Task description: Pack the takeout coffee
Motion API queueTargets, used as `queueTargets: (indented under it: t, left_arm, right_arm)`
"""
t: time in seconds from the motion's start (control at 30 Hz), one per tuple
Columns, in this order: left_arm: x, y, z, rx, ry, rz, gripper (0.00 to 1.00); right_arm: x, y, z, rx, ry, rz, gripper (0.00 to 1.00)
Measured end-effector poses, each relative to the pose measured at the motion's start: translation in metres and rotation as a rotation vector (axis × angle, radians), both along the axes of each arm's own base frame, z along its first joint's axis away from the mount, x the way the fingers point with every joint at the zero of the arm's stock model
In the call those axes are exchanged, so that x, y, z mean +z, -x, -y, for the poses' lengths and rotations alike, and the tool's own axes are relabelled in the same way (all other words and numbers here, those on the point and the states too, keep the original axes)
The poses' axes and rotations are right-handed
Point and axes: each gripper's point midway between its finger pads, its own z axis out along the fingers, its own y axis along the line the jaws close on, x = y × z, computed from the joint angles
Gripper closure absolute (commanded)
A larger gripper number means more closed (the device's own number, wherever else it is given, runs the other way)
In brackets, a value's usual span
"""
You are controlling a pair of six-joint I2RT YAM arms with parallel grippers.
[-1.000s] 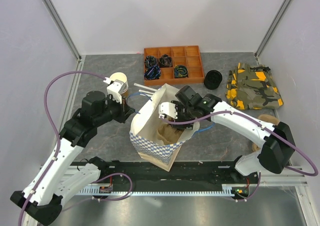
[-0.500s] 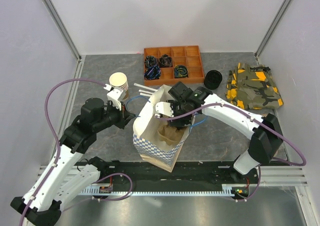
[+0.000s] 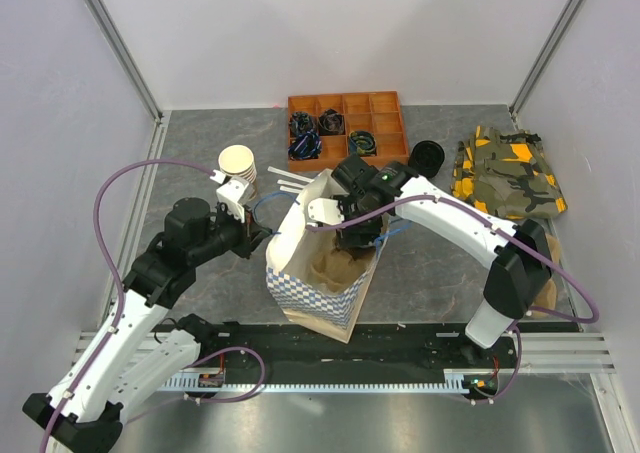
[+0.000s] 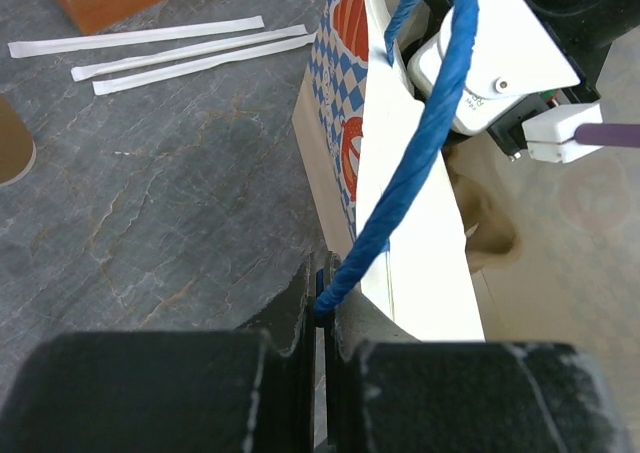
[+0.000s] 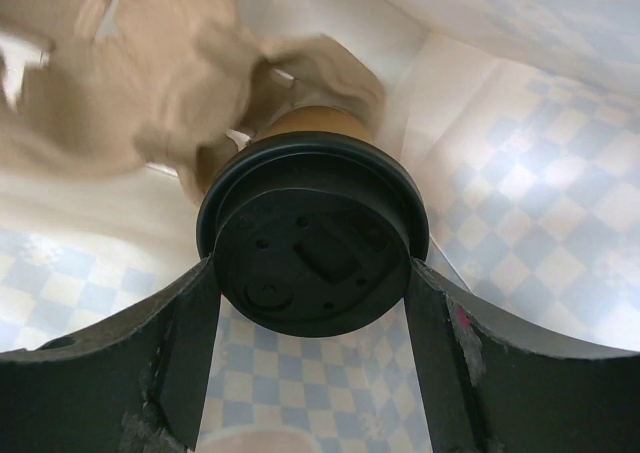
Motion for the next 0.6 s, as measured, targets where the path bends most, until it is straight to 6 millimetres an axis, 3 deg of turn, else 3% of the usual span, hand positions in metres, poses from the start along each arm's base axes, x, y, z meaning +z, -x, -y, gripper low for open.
queueTargets:
  t: [0.4, 0.6]
  left_arm:
    - [0.001, -0.003, 0.0, -0.009, -0.011, 0.033, 0.98]
    - [0.002, -0.002, -0.002, -0.02, -0.023, 0.067, 0.98]
  right_arm:
    - [0.01, -0.012, -0.004, -0.028, -0.016, 0.055, 0.89]
    - [0.029, -0.01, -0.017, -0.025, -0.082, 0.04, 0.89]
